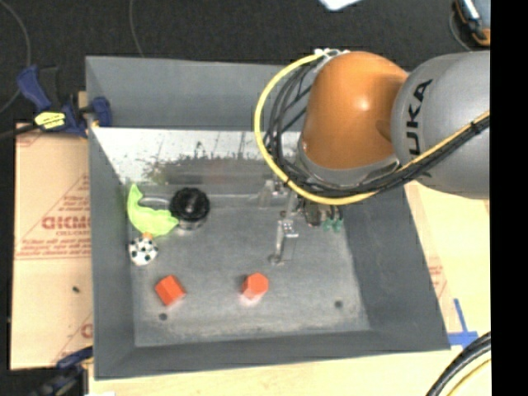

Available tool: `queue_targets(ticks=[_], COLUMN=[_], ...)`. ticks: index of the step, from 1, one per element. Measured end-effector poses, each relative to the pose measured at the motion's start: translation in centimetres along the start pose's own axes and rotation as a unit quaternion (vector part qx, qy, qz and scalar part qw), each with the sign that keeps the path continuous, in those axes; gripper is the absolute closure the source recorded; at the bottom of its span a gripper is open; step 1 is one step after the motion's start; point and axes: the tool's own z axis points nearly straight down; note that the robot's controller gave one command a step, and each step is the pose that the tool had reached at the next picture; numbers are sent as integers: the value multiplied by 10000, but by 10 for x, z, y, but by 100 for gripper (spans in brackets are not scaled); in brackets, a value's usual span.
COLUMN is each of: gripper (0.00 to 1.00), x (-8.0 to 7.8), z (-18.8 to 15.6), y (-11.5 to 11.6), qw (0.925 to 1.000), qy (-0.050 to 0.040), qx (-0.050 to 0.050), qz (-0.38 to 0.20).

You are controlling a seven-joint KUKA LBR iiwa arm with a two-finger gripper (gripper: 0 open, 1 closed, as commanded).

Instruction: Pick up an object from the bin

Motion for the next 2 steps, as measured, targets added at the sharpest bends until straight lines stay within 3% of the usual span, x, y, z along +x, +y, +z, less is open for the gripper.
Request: queue_targets(ticks=[1,2], gripper=[0,0], x=[-1,33], z=[-5,55], y=[0,-12], qw=[10000,9973], qy=[-42,-38], qx=[-5,3], qz=[10,-736])
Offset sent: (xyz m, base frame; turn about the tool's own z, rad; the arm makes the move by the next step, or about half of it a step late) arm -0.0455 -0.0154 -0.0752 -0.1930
